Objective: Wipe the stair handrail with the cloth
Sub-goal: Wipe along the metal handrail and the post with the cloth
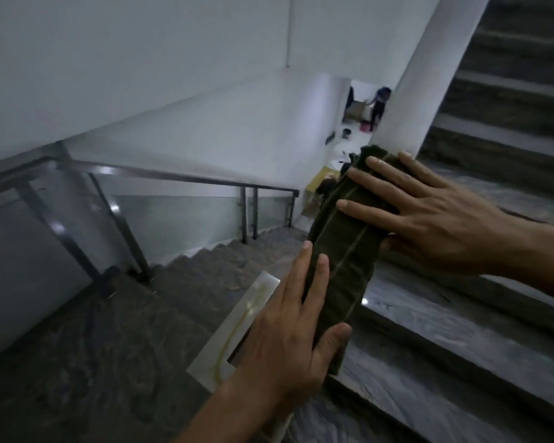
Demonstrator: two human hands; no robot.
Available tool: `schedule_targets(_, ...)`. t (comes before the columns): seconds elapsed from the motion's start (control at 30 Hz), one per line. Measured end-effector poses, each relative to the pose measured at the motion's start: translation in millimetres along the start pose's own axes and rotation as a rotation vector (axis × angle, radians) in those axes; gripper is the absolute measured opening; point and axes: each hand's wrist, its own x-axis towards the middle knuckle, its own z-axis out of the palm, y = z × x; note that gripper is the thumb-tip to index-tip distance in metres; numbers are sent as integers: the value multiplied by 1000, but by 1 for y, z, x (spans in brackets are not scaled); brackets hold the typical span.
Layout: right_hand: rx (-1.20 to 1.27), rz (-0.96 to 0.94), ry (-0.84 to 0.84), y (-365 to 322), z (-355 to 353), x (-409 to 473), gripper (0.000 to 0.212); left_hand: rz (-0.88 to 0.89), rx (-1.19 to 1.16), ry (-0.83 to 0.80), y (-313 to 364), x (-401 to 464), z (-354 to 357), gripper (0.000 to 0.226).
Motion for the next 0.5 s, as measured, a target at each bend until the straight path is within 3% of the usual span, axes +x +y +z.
schedule_targets(0.3, 176, 339, -143, -94, -15, -27, 64, 208, -261, -183, -45, -26, -8, 84)
schedule_targets(0.5, 276, 503, -117, -142, -12, -33, 66, 276, -431, -235, -60, -29, -8, 85)
